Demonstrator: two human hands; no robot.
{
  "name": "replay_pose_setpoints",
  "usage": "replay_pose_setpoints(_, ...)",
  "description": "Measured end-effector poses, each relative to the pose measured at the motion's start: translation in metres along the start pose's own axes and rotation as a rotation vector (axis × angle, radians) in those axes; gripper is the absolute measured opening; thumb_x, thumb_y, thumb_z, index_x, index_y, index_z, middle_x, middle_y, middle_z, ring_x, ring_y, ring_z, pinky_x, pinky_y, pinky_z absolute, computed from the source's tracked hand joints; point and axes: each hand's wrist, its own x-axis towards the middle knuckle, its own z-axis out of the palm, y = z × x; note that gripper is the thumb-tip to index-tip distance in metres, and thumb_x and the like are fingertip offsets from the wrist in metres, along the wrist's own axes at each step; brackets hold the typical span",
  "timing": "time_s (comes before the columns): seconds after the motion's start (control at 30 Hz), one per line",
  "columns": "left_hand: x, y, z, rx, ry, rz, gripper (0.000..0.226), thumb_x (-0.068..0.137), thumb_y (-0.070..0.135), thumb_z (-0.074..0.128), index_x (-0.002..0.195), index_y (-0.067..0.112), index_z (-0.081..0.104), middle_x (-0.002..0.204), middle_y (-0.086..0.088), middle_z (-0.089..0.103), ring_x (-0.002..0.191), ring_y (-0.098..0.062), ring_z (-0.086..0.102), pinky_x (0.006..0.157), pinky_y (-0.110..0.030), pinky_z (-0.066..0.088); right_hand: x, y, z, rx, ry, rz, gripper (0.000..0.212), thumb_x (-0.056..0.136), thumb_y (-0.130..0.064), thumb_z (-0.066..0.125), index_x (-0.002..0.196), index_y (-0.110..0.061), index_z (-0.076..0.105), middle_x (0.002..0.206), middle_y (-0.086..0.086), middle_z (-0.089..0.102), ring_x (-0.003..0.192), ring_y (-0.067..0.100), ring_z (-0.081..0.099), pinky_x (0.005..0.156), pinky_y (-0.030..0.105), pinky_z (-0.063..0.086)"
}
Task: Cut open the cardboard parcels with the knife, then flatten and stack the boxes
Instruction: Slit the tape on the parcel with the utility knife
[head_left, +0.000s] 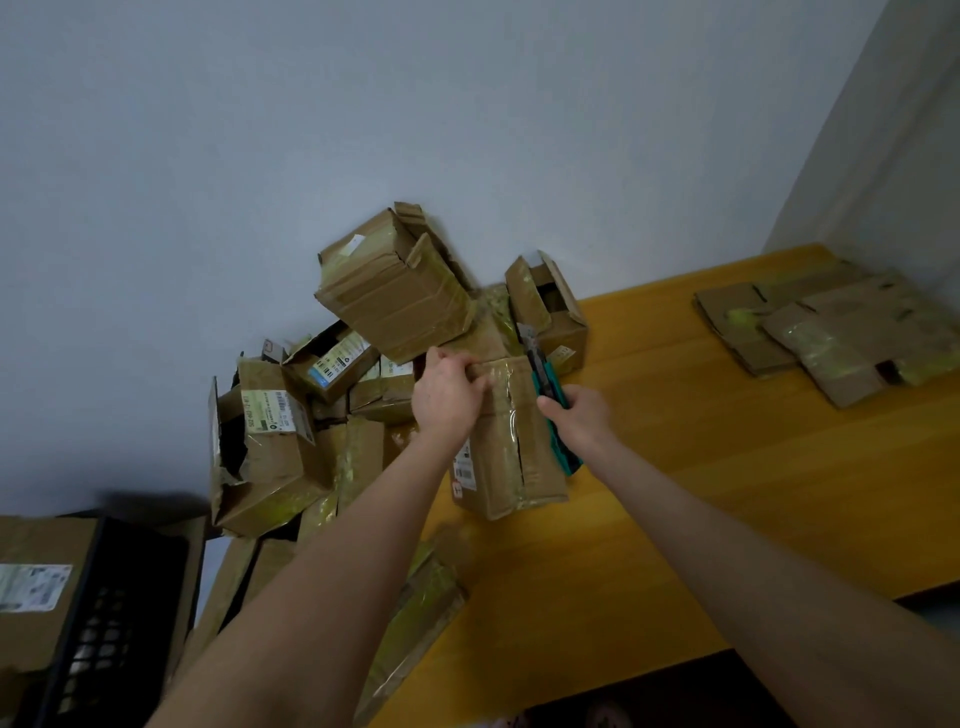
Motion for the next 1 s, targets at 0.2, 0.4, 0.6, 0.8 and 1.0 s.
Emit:
replay_pose_setpoints(0.2,0.001,-0.001,0.003,0.003,0.030,-0.030,0.034,0.090,0.041,0.063,0.119,0.026,0.062,0.114,-0.001,0.064,0.103,-0.021,0.061,0.071,-0.029,0.043,-0.020,0.003,-0.011,-0.356,0.020,-0.088,0.039,0.094,-0.056,0.045,0.102,-0.019,0.055,0.085,-0.002,0.063,0.076,0.018,0.062,0.067,0.039,0.056)
replay_pose_setpoints(0.4,-0.001,-0.002,0.004,-0.032,0.004,-0.042,0.038,0.088,0.042,0.066,0.121,0.024,0.059,0.105,0.001,0.067,0.098,-0.020,0.063,0.070,-0.028,0.043,-0.043,-0.009,-0.018,-0.574,-0.037,-0.197,0.057,0.099,-0.050,0.038,0.150,-0.030,0.020,0.110,0.005,0.066,0.084,0.024,0.065,0.064,0.036,0.054)
replay_pose_setpoints(0.6,-0.002,0.003,0.005,-0.023,0.005,-0.034,0.027,0.088,0.039,0.067,0.107,0.021,0.062,0.098,0.001,0.066,0.096,-0.021,0.062,0.066,-0.029,0.040,-0.047,-0.026,-0.017,-0.911,-0.046,-0.259,0.053,0.101,-0.043,0.035,0.150,-0.032,0.018,0.093,0.004,0.064,0.069,0.021,0.057,0.055,0.031,0.046)
replay_pose_setpoints(0.8,-0.005,0.004,0.007,-0.029,0.055,-0.047,0.020,0.092,0.032,0.063,0.108,0.019,0.064,0.102,-0.002,0.067,0.098,-0.022,0.063,0.067,-0.028,0.040,-0.051,-0.032,-0.013,-1.110,-0.047,-0.281,0.059,0.100,-0.018,0.040,0.153,-0.026,0.015,0.061,-0.002,0.044,0.051,0.016,0.040,0.044,0.027,0.028)
replay_pose_setpoints(1.0,-0.008,0.004,0.008,-0.042,0.080,-0.051,0.010,0.093,0.028,0.062,0.094,0.019,0.065,0.093,-0.001,0.067,0.086,-0.018,0.060,0.064,-0.027,0.038,-0.053,-0.039,-0.004,-1.141,-0.065,-0.251,0.063,0.093,-0.011,0.052,0.149,-0.019,0.025,0.088,0.003,0.063,0.069,0.020,0.055,0.044,0.027,0.028)
